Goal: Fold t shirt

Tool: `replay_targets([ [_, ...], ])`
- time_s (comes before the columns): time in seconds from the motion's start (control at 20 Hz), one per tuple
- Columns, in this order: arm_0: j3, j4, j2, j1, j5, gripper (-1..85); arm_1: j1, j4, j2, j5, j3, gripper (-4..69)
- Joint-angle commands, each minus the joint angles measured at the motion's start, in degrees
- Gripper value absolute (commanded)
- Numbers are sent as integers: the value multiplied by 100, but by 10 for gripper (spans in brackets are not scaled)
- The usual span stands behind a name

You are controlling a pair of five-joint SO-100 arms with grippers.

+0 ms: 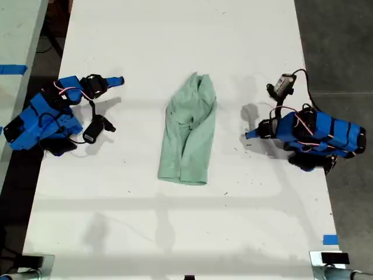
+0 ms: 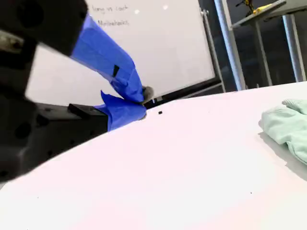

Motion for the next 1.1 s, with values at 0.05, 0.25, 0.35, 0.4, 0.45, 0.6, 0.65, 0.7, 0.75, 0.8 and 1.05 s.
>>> replay_targets([
  [0.05, 220, 0, 70, -62, -105, -3, -53, -105, 79, 44, 325, 24],
  [0.25, 220, 0, 70, -62, -105, -3, -53, -105, 79, 44, 325, 24],
  [0.35, 220, 0, 70, -62, -105, -3, -53, -105, 79, 44, 325, 24],
  [0.4, 220, 0, 70, -62, -105, -3, -53, -105, 79, 44, 325, 24],
  [0.45, 220, 0, 70, -62, -105, -3, -53, -105, 79, 44, 325, 24],
  [0.6, 220, 0, 70, -62, -105, -3, -53, -105, 79, 44, 325, 24],
  [0.65, 220, 0, 70, -62, -105, -3, -53, -105, 79, 44, 325, 24],
  [0.7, 220, 0, 70, -62, -105, -3, -53, -105, 79, 44, 325, 24],
  [0.75, 220, 0, 70, -62, -105, -3, -53, -105, 79, 44, 325, 24],
  [0.8, 220, 0, 70, -62, -105, -3, -53, -105, 79, 44, 325, 24],
  [1.05, -431, 492, -466, 1116, -1292, -3, -571, -316, -308, 940, -527, 12],
])
